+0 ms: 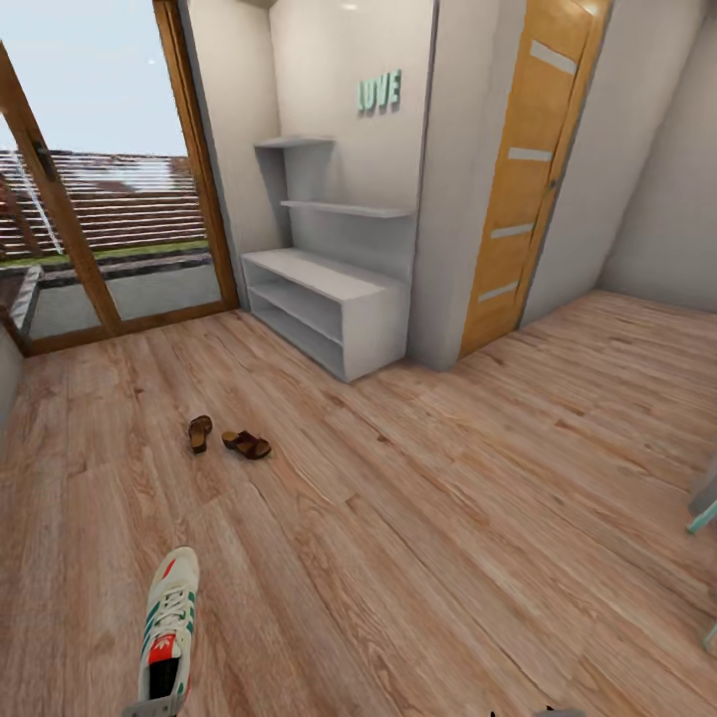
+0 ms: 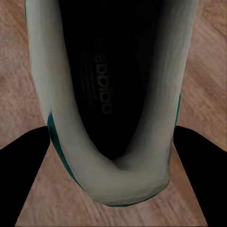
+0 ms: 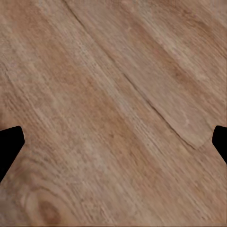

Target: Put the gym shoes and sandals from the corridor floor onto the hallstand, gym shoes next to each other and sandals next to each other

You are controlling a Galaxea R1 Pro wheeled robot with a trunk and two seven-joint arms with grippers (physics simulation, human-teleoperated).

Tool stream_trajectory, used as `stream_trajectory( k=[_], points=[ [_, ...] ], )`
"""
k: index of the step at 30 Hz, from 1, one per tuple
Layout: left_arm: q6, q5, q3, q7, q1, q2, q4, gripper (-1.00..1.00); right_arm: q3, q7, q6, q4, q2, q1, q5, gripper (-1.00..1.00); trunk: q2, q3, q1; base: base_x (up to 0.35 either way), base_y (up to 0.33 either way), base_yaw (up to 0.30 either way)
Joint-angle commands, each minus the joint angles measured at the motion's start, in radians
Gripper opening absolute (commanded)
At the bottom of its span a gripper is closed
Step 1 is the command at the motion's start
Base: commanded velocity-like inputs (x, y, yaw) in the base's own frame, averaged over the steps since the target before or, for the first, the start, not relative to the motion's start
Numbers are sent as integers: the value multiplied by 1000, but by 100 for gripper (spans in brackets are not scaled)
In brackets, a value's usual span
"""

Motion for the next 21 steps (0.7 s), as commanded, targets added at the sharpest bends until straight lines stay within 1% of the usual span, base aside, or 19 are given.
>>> stream_trajectory(
  k=[1,10,21],
  points=[
    [-2,-3,9,-8,-1,0,1,-100,-6,1,-3,0,1,0,10,100,0,0,0,280,230,276],
    [-2,-3,9,-9,0,0,1,-100,-6,1,-3,-1,1,0,10,100,0,6,0,281,226,276],
    [-4,-4,8,-10,0,0,-1,-100,-6,1,-4,-1,1,0,10,100,0,13,0,291,178,276]
  ],
)
